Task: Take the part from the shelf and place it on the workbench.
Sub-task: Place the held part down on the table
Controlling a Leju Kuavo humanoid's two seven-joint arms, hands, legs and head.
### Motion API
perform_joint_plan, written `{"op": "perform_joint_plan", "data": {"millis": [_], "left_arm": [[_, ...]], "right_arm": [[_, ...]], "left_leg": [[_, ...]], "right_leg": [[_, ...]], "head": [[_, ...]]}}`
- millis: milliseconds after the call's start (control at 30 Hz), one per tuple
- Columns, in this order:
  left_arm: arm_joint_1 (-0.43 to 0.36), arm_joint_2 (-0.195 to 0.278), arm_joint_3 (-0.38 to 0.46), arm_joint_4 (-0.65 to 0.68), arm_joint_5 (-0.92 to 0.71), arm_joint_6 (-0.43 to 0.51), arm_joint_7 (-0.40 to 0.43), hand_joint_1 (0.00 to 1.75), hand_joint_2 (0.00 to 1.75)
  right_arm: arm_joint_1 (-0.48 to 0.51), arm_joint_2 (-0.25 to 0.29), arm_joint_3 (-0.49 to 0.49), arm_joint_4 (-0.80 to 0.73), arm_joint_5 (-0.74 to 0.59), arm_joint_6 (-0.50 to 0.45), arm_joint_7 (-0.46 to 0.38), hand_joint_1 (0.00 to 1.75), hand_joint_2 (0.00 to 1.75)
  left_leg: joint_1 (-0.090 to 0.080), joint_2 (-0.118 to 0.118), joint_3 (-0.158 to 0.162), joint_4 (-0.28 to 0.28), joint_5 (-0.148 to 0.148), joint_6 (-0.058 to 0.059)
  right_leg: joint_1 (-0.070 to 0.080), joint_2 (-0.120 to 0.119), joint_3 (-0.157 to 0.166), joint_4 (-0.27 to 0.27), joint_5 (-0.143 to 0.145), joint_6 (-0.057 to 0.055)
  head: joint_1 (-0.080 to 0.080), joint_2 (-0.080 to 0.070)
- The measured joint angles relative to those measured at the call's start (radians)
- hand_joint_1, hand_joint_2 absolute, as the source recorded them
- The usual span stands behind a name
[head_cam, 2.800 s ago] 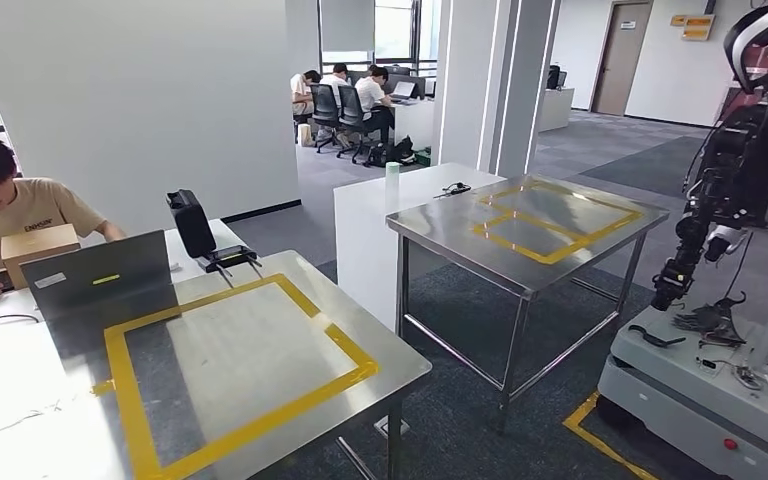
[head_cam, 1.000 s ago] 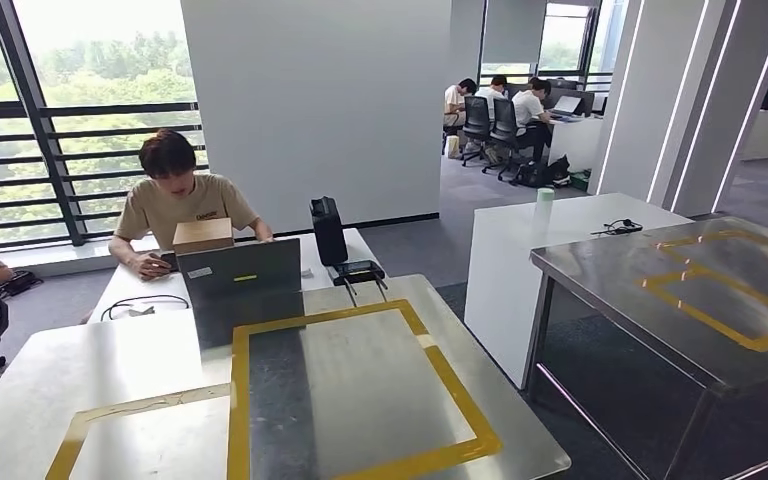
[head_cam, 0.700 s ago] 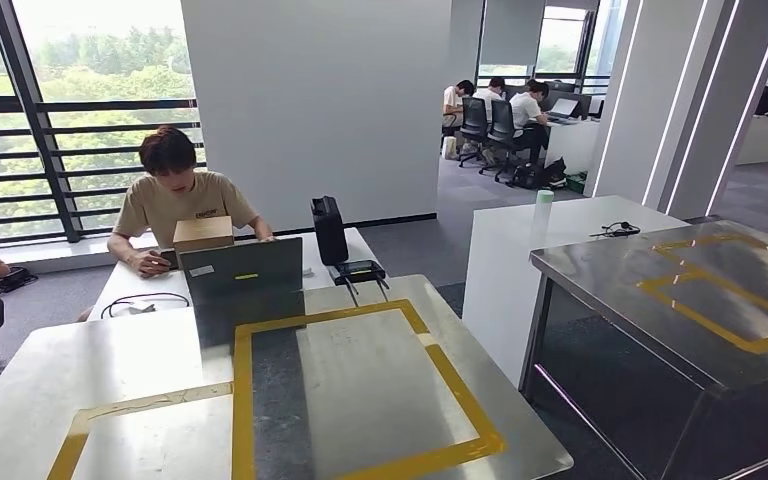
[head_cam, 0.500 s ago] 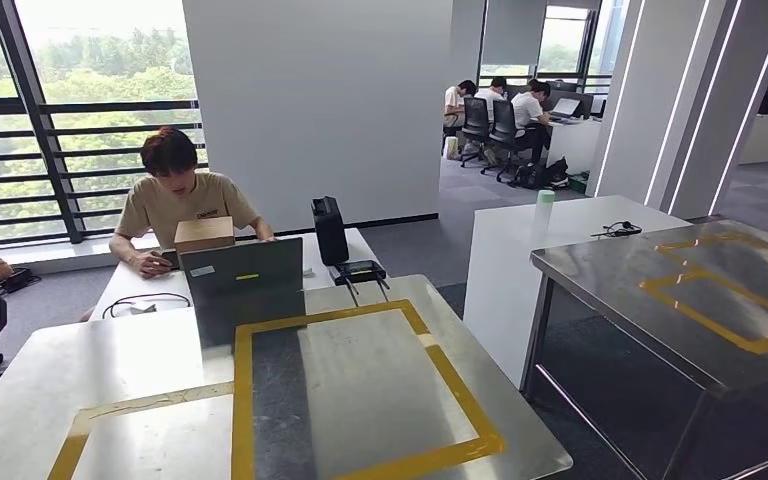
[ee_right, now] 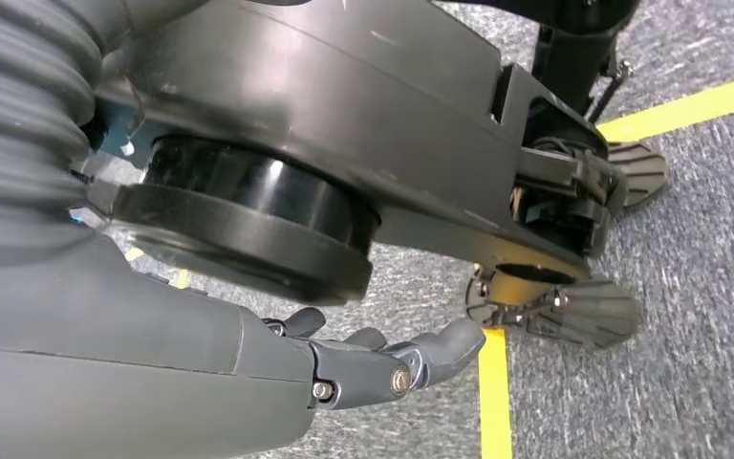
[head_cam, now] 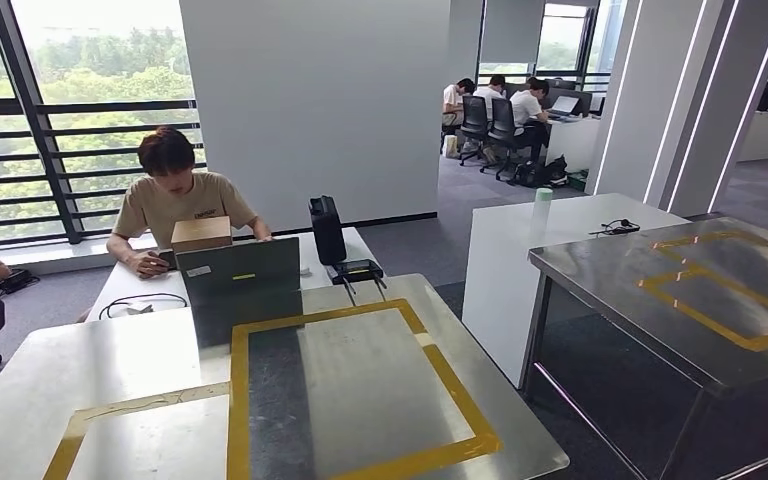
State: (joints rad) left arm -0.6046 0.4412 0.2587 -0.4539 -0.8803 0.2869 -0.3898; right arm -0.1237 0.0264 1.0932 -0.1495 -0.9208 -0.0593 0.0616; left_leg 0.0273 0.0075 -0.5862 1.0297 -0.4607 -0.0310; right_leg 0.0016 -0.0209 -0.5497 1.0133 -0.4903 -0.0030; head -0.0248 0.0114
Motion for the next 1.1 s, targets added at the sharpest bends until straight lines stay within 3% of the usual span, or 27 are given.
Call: {"op": "perform_joint_plan", "data": {"millis": [300, 800, 1033, 1067, 1100], "left_arm": [[0.012, -0.033, -0.094, 0.012, -0.052, 0.039, -0.008, 1.75, 1.75], [0.070, -0.022, -0.119, -0.004, -0.032, 0.064, -0.032, 1.75, 1.75], [0.112, 0.009, -0.119, -0.026, 0.004, 0.067, -0.047, 1.75, 1.75], [0.118, 0.013, -0.119, -0.030, 0.006, 0.069, -0.053, 1.75, 1.75], [0.122, 0.016, -0.119, -0.033, 0.006, 0.070, -0.060, 1.75, 1.75]], "right_arm": [[0.011, 0.000, 0.002, 0.000, -0.003, 0.001, 0.007, 0.00, 1.75], [-0.001, 0.006, 0.025, 0.000, 0.013, 0.001, 0.010, 0.00, 1.75], [-0.002, 0.009, 0.035, 0.000, 0.021, 0.001, 0.010, 0.00, 1.75], [-0.002, 0.009, 0.037, 0.000, 0.020, 0.000, 0.011, 0.00, 1.75], [-0.003, 0.008, 0.038, 0.000, 0.020, 0.000, 0.013, 0.00, 1.75]], "left_leg": [[0.000, 0.002, 0.000, 0.000, 0.000, 0.000], [-0.003, 0.002, 0.000, 0.000, -0.001, 0.001], [-0.010, 0.001, 0.001, -0.002, -0.003, 0.013], [-0.009, 0.001, 0.005, -0.009, 0.001, 0.013], [-0.008, 0.000, 0.008, -0.016, 0.005, 0.013]], "right_leg": [[0.000, 0.001, -0.001, 0.000, 0.000, 0.000], [-0.003, 0.001, -0.001, 0.000, 0.001, 0.002], [-0.011, 0.000, 0.003, -0.006, 0.001, 0.015], [-0.010, 0.000, 0.005, -0.011, 0.005, 0.012], [-0.009, 0.000, 0.008, -0.016, 0.007, 0.001]], "head": [[0.000, 0.000], [0.000, 0.000], [0.000, 0.000], [0.000, 0.000], [0.000, 0.000]]}}
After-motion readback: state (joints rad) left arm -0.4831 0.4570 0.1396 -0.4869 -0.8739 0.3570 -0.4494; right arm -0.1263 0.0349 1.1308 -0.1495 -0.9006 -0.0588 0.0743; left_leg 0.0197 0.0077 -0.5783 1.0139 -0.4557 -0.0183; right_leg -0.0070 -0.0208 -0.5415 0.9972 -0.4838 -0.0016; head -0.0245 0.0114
